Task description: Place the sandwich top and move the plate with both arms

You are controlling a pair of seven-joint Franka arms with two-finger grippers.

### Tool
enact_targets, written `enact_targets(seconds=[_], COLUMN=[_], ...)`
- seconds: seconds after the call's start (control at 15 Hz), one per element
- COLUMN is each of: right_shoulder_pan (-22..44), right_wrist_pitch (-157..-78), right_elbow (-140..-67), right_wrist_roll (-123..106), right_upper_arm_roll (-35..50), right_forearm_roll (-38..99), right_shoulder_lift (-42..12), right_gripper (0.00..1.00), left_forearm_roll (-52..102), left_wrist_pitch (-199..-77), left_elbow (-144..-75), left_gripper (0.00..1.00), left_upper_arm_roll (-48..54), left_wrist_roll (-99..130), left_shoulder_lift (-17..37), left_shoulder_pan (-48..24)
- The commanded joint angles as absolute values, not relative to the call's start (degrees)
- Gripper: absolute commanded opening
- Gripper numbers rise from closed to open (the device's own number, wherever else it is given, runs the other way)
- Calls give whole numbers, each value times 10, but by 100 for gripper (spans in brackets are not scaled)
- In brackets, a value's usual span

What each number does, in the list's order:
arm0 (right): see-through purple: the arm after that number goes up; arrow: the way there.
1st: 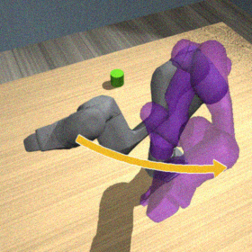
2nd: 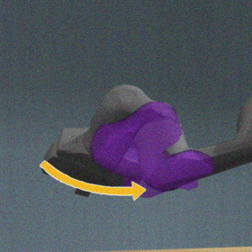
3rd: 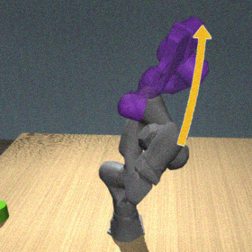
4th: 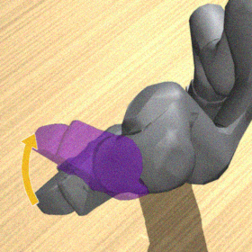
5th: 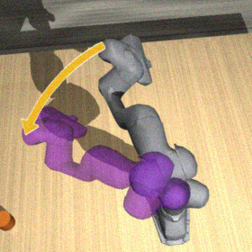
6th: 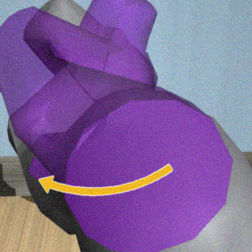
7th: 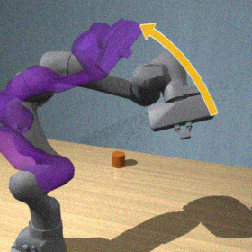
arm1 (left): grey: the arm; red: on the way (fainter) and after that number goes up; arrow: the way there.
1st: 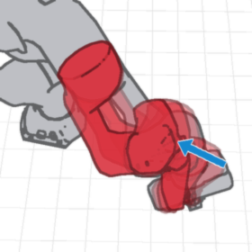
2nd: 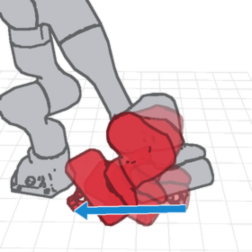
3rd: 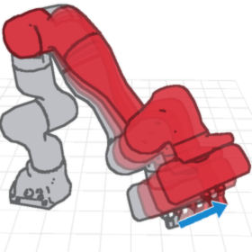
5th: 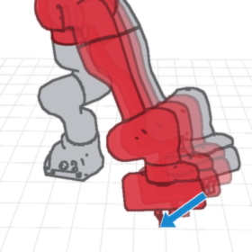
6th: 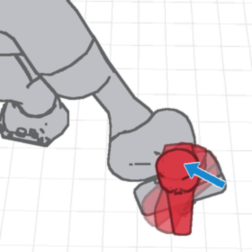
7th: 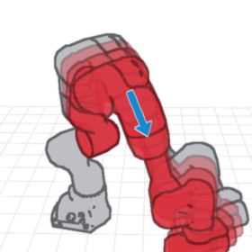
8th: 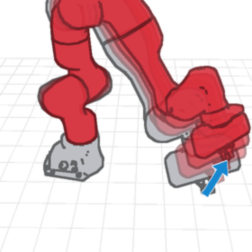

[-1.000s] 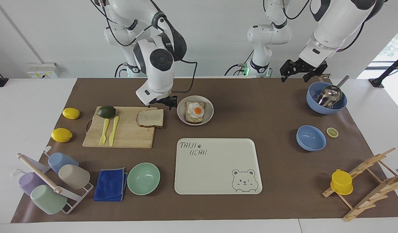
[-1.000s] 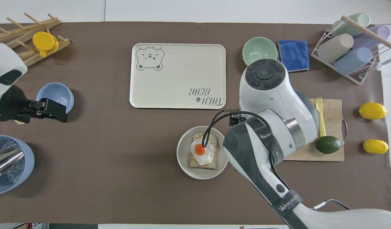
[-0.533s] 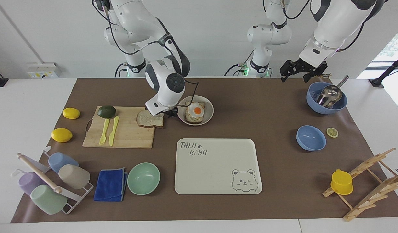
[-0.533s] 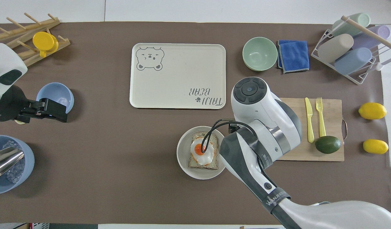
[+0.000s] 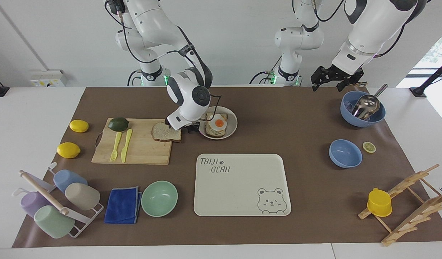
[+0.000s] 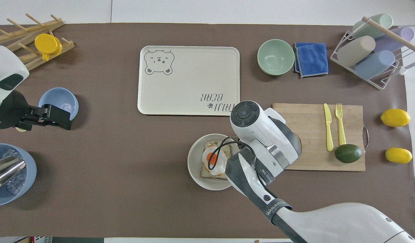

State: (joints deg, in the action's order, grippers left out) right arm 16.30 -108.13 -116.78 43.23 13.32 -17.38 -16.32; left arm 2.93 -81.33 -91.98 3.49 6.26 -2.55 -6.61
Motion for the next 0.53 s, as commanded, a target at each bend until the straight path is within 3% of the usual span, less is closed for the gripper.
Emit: enact_targets(seconds=[0.0, 0.2, 0.27, 0.4, 0.47], right_shoulder_pan=[156, 157, 157, 157, 157], right_wrist_pitch=[-1086, -1085, -1079, -1075, -1075], right_elbow=[-1184, -1186, -1186, -1187, -1187], right_wrist_roll=[434, 433, 431, 425, 425], right_upper_arm_roll=[143, 143, 143, 144, 144], right_forearm_roll=[-191, -192, -193, -193, -193], right_shoulder_lift=[-155, -154, -153, -153, -153], right_gripper=[100, 100, 95, 73, 55], left_forearm_roll=[19, 19, 19, 19, 19], left_wrist_pitch=[-822, -822, -821, -822, -822], left_elbow=[-936, -936, -936, -936, -936], left_gripper=[100, 100, 100, 100, 100], left_upper_arm_roll=[35, 36, 35, 36, 36], left_wrist_roll=[59, 59, 59, 59, 59], left_shoulder_lift=[-40, -40, -40, -40, -40], left_shoulder_pan=[-65, -64, -65, -65, -65])
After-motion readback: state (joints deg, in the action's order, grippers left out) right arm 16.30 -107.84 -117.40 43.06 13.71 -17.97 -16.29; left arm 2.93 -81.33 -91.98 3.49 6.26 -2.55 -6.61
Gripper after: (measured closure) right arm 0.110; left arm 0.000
